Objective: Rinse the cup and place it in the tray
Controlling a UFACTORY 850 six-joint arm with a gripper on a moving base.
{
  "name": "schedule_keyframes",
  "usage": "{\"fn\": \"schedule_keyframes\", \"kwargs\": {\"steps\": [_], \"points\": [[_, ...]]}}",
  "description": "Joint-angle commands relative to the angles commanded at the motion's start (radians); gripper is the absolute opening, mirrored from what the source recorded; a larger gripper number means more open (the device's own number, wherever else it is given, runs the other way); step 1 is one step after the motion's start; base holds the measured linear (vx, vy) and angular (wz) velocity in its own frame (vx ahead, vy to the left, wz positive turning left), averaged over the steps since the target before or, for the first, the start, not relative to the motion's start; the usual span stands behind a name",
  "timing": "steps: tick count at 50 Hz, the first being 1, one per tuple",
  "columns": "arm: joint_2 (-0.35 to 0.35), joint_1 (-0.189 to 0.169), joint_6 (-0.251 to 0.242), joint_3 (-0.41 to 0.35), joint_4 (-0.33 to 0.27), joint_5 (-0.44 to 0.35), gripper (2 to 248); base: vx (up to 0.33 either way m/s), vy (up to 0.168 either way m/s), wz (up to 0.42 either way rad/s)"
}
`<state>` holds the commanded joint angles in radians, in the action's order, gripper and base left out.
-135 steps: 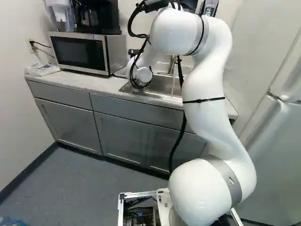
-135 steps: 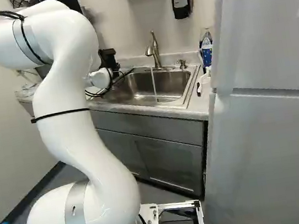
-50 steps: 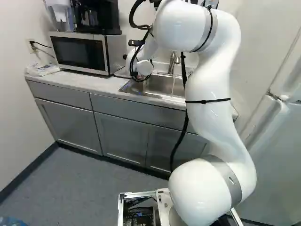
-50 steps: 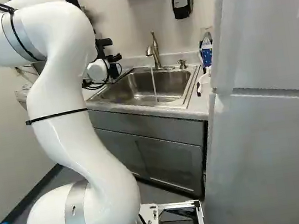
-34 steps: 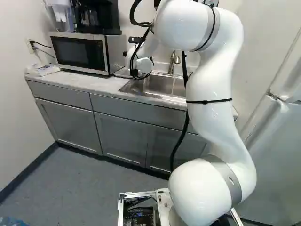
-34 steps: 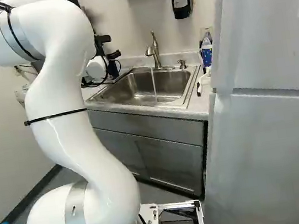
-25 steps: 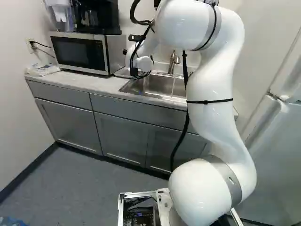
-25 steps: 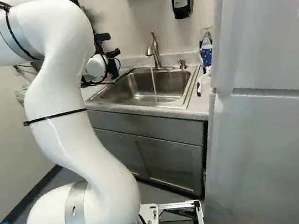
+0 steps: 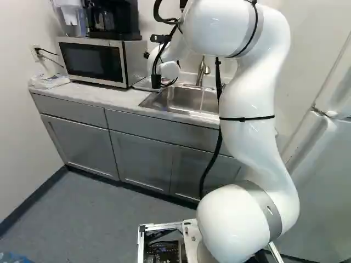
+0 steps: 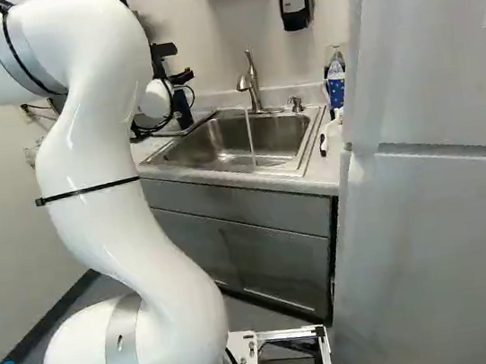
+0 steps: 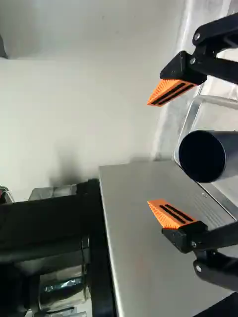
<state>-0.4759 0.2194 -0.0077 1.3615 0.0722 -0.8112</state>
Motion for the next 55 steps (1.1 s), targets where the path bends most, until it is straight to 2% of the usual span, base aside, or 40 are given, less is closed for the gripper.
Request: {"fn": "schedule_keyframes", "kwargs": {"steps": [25,42,55], "points": [[0.035,-0.050,0.000,0.009,-0.004,0.000,247,0.000,0.000,0.000],[0.043,-0.051,0.000,0.037,-0.004,0.004,247,0.000,0.000,0.000],[0.047,-0.051,0.000,0.059,-0.004,0.046,247,0.000,0.000,0.000]]}}
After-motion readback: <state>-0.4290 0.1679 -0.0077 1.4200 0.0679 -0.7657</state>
